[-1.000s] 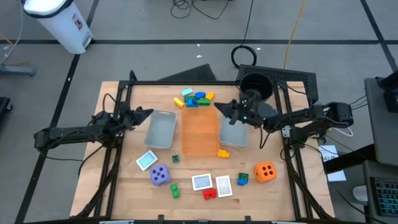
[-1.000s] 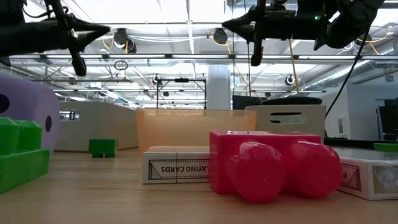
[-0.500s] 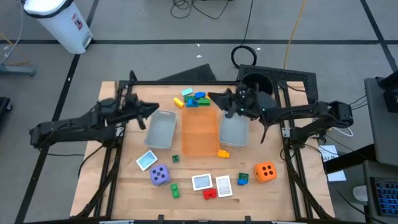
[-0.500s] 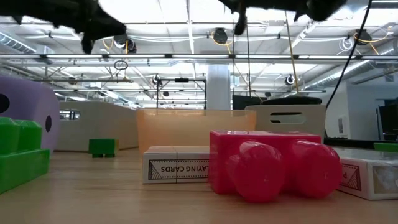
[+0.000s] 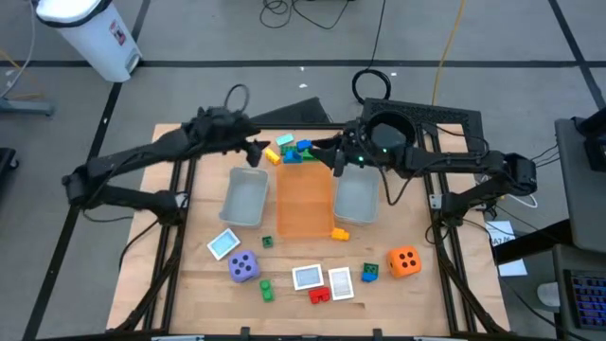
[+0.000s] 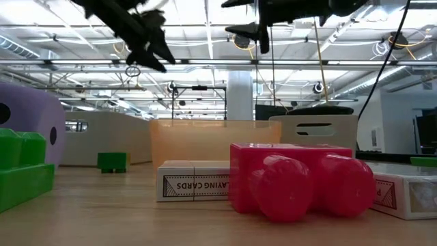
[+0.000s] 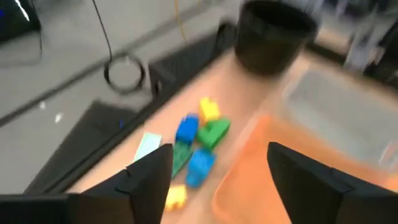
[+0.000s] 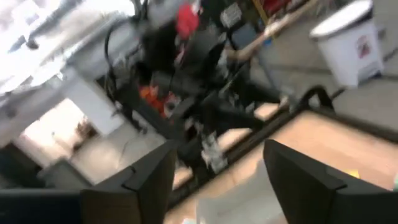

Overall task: Pick & Place Toys
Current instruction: Put the yellow game piece into the orange bin

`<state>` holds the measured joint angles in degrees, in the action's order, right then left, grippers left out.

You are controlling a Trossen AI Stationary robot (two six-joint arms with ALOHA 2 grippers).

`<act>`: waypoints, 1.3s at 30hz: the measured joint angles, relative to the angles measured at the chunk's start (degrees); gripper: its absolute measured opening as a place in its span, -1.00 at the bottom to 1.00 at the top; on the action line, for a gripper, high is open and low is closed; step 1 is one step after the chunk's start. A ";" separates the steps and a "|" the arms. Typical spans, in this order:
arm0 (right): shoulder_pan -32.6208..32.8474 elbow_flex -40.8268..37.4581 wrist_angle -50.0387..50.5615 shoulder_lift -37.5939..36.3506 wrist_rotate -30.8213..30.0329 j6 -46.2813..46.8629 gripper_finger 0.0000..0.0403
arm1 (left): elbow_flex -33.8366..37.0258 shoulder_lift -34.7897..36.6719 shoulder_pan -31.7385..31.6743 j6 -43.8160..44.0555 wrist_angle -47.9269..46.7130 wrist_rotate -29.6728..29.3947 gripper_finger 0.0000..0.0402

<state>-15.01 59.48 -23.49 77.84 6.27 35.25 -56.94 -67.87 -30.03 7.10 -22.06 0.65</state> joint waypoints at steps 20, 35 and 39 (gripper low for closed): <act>-20.68 -1.63 0.00 -1.46 30.44 -2.50 0.41 | -28.54 -37.36 -4.45 -48.23 -26.28 -6.27 0.19; -28.21 -9.56 -10.01 -1.46 32.91 3.92 0.40 | -28.69 -40.92 -6.33 -53.66 -28.32 -0.02 0.09; -28.91 -11.77 -14.26 -1.46 32.95 6.23 0.40 | -28.12 -40.95 -6.03 -56.63 -27.44 0.22 0.06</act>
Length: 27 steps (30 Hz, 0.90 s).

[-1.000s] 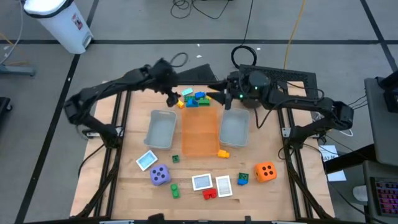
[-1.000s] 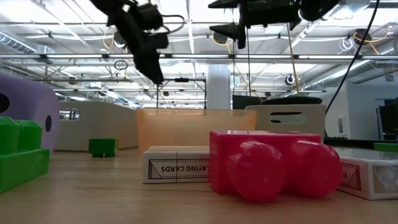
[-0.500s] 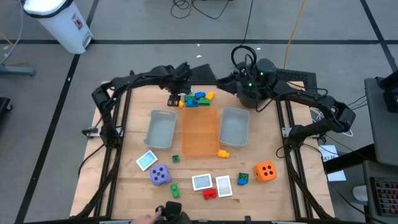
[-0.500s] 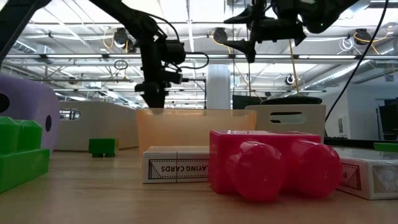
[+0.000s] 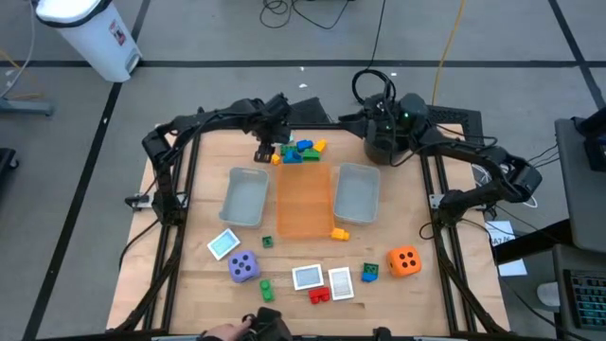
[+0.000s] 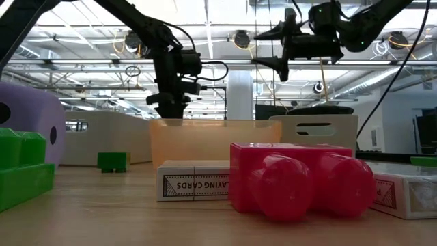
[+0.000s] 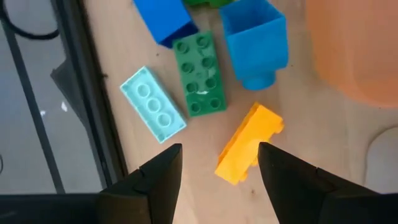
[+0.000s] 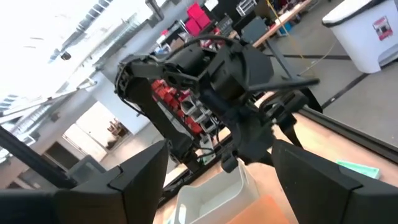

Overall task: Pick & Place Toys
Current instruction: Put the yellow game piece into the orange bin

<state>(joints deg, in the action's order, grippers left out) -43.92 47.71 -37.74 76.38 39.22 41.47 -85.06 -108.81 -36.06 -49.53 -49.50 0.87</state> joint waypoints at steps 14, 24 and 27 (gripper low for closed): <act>-0.12 -5.18 -4.52 0.00 0.07 1.60 0.40 | 0.17 -4.92 0.99 -0.73 -0.85 0.32 -0.09; -0.35 -5.67 -4.74 0.00 4.05 2.80 0.40 | 0.21 -7.33 0.72 -1.44 -2.10 -0.29 -0.09; -0.35 -5.67 -4.73 0.00 4.33 2.75 0.40 | 0.20 -8.30 0.69 -1.63 -3.12 0.07 -0.08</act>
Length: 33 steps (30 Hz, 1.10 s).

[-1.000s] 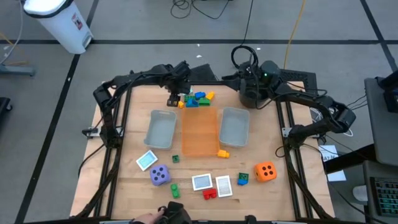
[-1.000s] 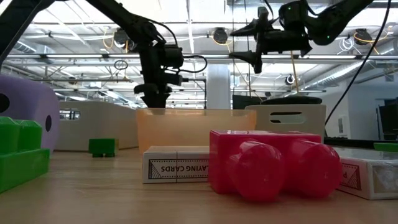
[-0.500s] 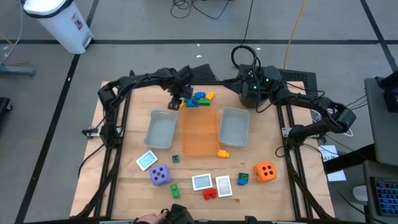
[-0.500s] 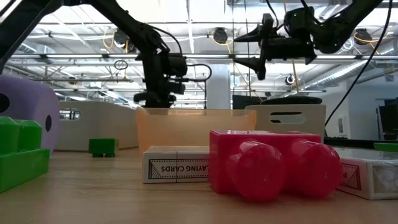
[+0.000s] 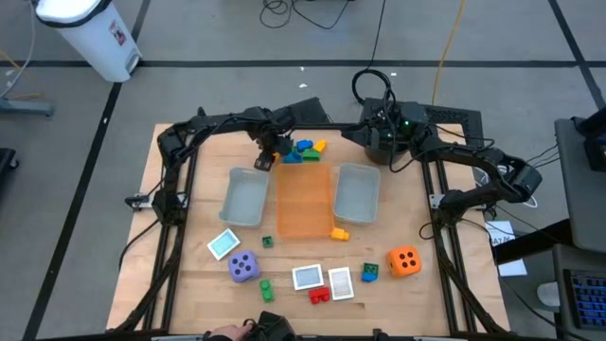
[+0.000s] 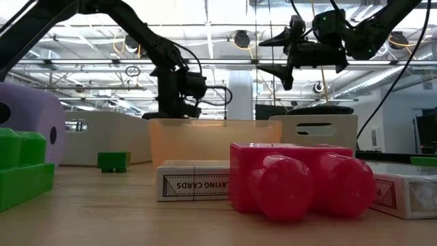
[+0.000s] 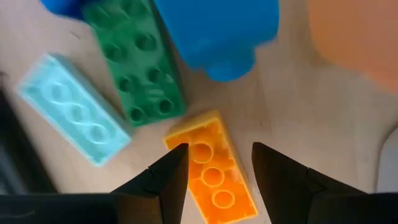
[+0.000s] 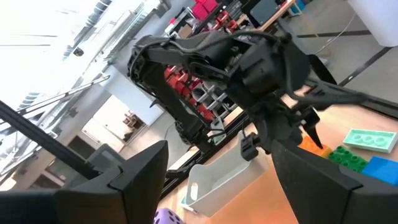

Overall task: Pick & Place Toys
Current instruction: Put the yellow game piece into the orange bin

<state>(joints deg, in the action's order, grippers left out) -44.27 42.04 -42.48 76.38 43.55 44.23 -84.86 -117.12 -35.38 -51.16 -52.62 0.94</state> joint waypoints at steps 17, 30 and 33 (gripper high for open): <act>0.00 0.00 0.44 0.00 -0.07 -1.60 0.40 | 0.00 -0.90 0.03 4.72 0.80 -3.72 -0.09; 0.00 0.02 0.70 0.00 -0.20 -1.92 0.40 | 0.00 -0.83 0.04 5.88 1.86 -4.15 -0.61; 0.00 0.02 0.72 0.00 -0.20 -1.86 0.40 | 0.00 -0.81 0.04 7.42 1.95 -4.19 -0.62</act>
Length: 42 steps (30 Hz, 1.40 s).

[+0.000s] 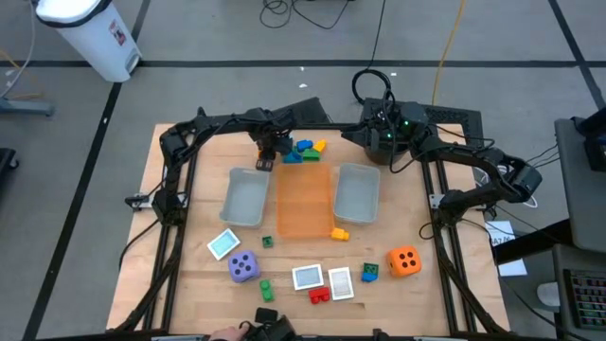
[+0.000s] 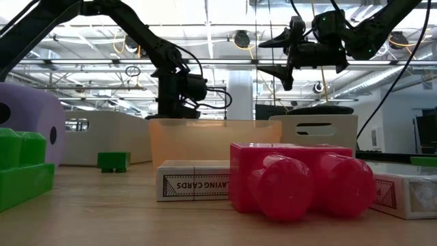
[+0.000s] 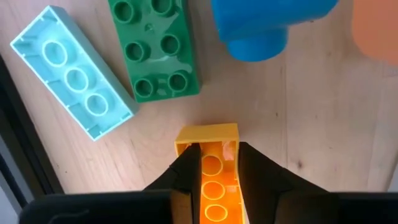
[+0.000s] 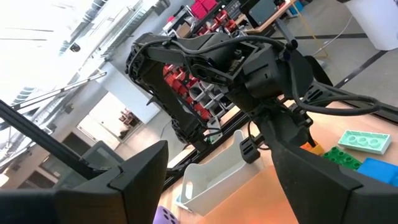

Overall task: Pick & Place Toys
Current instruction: Put the yellow game piece into the orange bin

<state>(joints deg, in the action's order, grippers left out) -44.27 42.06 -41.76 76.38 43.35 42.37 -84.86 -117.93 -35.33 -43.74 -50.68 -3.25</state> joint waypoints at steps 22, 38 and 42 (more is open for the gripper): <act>0.00 0.04 -0.04 0.00 0.00 0.01 0.40 | -17.27 -0.09 -1.55 17.11 -16.83 11.60 -0.62; 1.65 0.04 -7.67 0.01 -7.27 4.61 0.40 | -38.67 0.00 -1.71 30.86 -13.60 44.08 -0.62; 4.30 0.04 -9.19 0.02 -7.54 0.66 0.40 | -38.80 0.00 -1.02 38.62 -2.55 50.72 -0.62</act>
<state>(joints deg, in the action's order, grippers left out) -39.97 42.11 -50.95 76.40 35.81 43.03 -123.66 -117.93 -36.36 -5.12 -53.23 47.48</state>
